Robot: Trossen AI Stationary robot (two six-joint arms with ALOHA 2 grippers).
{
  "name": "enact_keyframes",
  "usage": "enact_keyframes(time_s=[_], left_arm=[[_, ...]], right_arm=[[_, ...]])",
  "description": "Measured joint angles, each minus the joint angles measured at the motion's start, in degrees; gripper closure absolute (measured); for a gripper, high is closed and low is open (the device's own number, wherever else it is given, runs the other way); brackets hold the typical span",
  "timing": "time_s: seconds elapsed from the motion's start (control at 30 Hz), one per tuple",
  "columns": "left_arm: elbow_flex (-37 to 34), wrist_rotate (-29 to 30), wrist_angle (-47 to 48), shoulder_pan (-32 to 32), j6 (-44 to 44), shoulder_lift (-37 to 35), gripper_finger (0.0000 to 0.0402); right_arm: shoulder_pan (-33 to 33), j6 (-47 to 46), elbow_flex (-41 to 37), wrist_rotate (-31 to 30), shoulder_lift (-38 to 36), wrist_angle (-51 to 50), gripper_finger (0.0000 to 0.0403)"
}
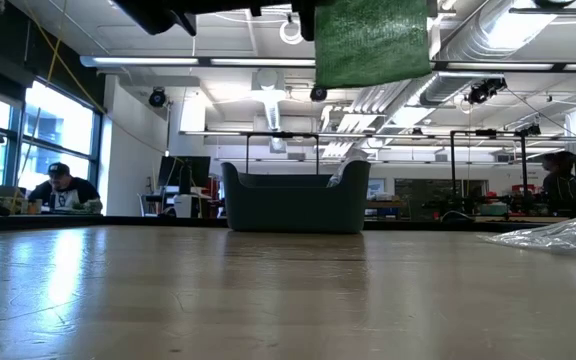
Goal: Roll bandage
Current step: Roll the green bandage
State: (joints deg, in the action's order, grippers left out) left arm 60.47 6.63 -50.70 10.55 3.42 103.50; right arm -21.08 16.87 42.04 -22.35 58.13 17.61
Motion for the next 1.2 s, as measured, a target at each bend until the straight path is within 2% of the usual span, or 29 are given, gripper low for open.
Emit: enact_keyframes(time_s=[0.13, 0.3, 0.57, 0.77, 0.93, 1.1, 1.2], left_arm=[[-0.04, -2.44, 0.05, 0.87, -4.39, -0.39, 0.0401], [-0.12, -4.4, 0.39, 1.22, -5.95, -0.39, 0.0401], [-0.22, -4.4, 1.42, 1.1, -7.07, -0.45, 0.0401], [-0.22, -4.84, 2.63, 1.14, -11.12, -0.87, 0.0397], [-0.07, -5.73, 12.78, 1.14, -13.35, -3.74, 0.0368], [-0.02, -5.77, 22.86, 1.2, -13.88, -6.34, 0.0334], [0.0, -5.21, 32.85, 1.31, -13.75, -9.5, 0.0321]], right_arm=[[-0.01, -1.31, 0.0, -1.45, 0.42, -2.73, 0.0396], [-0.02, 1.83, 0.02, -1.41, 3.58, -3.15, 0.0396], [-0.07, 7.56, 0.04, -4.59, 7.83, -3.27, 0.0396], [-0.15, 12.48, 0.04, -4.88, 7.65, -3.91, 0.0396], [-0.72, 16.48, 0.02, -8.07, 7.72, -4.18, 0.0396], [-0.72, 16.57, 0.01, -7.16, 7.76, -5.47, 0.0396], [-1.16, 16.66, 0.0, -7.12, 7.76, -5.87, 0.0396]])
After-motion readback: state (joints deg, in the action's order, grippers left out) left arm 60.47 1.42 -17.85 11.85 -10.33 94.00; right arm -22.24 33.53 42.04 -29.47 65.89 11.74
